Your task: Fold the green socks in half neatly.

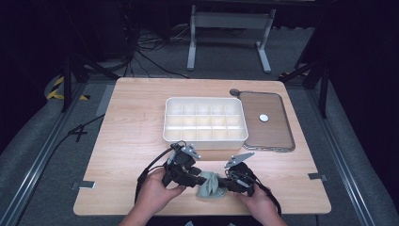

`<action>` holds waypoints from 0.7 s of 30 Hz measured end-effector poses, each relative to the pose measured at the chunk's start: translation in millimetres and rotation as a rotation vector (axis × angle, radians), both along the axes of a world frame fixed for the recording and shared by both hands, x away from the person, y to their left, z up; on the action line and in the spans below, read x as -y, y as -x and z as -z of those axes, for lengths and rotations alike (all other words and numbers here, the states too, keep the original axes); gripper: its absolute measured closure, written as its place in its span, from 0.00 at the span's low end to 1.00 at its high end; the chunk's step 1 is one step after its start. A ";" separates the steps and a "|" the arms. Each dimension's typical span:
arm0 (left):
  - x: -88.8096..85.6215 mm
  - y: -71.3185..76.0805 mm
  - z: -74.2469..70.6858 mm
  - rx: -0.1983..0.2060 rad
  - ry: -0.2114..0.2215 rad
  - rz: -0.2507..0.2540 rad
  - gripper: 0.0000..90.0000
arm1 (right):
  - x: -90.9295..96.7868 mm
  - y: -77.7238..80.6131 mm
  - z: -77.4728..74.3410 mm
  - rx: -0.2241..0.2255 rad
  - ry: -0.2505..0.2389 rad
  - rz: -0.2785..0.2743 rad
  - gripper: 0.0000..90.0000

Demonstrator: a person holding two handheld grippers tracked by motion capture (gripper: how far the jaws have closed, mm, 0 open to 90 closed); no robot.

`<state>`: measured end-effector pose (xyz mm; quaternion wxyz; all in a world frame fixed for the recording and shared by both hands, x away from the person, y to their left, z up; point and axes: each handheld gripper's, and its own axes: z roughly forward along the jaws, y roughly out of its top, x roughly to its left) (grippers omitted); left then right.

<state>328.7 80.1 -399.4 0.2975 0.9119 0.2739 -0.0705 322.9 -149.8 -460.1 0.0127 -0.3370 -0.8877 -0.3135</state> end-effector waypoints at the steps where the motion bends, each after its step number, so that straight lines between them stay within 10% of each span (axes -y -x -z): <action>1: 0.6 0.5 3.6 0.002 -0.022 -0.001 0.67 | 0.1 -0.2 -0.1 0.000 0.001 -0.001 0.98; 15: 26.6 1.3 46.1 -0.039 -0.169 0.081 0.89 | 2.6 -5.7 1.9 0.011 -0.015 -0.008 0.99; 21: 22.5 0.5 42.7 -0.040 -0.127 0.067 0.86 | 2.3 -5.2 -1.4 0.014 0.001 -0.006 0.98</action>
